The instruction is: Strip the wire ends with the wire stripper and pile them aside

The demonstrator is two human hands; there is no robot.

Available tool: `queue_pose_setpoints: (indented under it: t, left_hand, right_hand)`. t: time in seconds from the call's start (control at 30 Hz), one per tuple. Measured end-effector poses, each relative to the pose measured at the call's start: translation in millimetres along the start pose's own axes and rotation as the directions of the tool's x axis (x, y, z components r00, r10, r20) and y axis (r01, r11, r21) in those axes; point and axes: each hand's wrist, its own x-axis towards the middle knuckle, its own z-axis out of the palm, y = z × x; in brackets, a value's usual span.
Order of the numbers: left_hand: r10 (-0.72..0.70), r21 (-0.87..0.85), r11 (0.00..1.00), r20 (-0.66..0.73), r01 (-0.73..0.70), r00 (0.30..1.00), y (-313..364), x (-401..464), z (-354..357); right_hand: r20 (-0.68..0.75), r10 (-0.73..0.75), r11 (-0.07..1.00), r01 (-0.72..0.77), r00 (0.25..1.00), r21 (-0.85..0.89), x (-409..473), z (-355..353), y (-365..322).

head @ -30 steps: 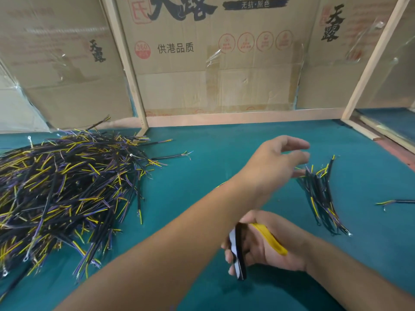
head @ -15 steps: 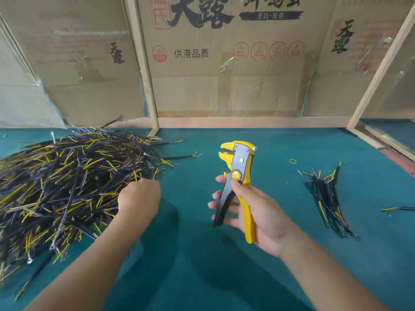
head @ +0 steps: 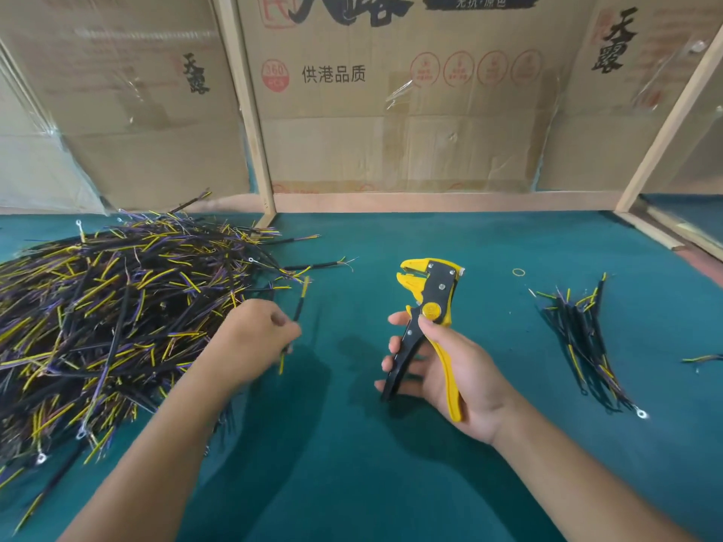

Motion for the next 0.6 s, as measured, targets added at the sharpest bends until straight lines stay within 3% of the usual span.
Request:
queue_pose_setpoints:
  t: [0.07,0.17,0.33,0.47,0.6]
  left_hand:
    - [0.017,-0.465,0.884,0.131,0.046,0.991,7,-7,3]
    - [0.082,-0.73,0.677,0.204,0.095,0.976,16,-13,6]
    - [0.062,-0.773,0.617,0.237,0.15,0.969,21,-15,14]
    - [0.167,-0.746,0.666,0.165,0.012,0.972,24,-18,18]
    - [0.326,-0.736,0.672,0.193,-0.083,0.925,28,-23,19]
  right_hand:
    - [0.006,0.016,1.0,-0.016,1.0,-0.007,1,-1,0]
    - [0.029,0.023,1.0,-0.023,0.999,-0.019,2,-3,0]
    - [0.034,0.052,0.998,-0.051,0.998,-0.024,5,-4,0]
    - [0.037,0.072,0.997,-0.071,0.997,-0.02,7,-4,1]
    - [0.035,0.095,0.995,-0.094,0.995,-0.015,8,-5,1]
